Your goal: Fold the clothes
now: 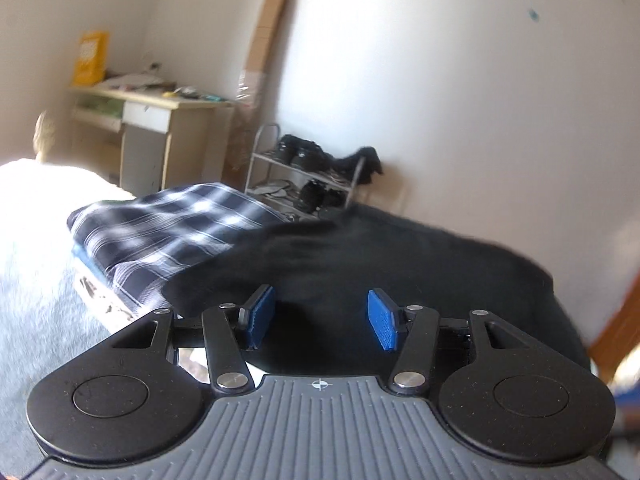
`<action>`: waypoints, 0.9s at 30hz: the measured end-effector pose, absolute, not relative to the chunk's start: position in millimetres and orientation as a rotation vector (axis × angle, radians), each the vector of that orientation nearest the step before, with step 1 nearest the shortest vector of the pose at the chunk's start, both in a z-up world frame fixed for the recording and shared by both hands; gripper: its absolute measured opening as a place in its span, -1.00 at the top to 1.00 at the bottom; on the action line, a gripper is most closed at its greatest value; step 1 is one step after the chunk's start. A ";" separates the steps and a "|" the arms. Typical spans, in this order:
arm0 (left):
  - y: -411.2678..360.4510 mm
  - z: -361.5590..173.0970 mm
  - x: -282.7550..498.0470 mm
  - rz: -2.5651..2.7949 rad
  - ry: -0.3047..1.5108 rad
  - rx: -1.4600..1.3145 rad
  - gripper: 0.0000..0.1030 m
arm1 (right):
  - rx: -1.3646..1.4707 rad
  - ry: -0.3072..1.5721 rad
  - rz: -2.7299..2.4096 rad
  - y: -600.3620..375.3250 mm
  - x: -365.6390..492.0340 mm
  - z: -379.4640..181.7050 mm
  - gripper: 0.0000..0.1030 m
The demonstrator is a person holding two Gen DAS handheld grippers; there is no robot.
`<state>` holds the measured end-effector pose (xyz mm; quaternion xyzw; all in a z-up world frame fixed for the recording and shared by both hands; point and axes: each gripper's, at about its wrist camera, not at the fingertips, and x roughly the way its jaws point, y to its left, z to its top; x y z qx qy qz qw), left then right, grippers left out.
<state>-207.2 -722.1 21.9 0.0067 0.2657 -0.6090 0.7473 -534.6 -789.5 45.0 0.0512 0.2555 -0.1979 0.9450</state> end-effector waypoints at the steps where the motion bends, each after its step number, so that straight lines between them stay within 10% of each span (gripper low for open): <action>1: -722.0 24.2 -201.0 -1.318 0.595 -0.005 -0.01 | 0.141 0.531 -0.390 -784.0 -543.7 44.1 0.32; 27: -606.4 104.1 -207.6 -1.113 0.664 0.142 -0.36 | 0.288 0.653 -0.054 -683.2 -439.5 -25.2 0.12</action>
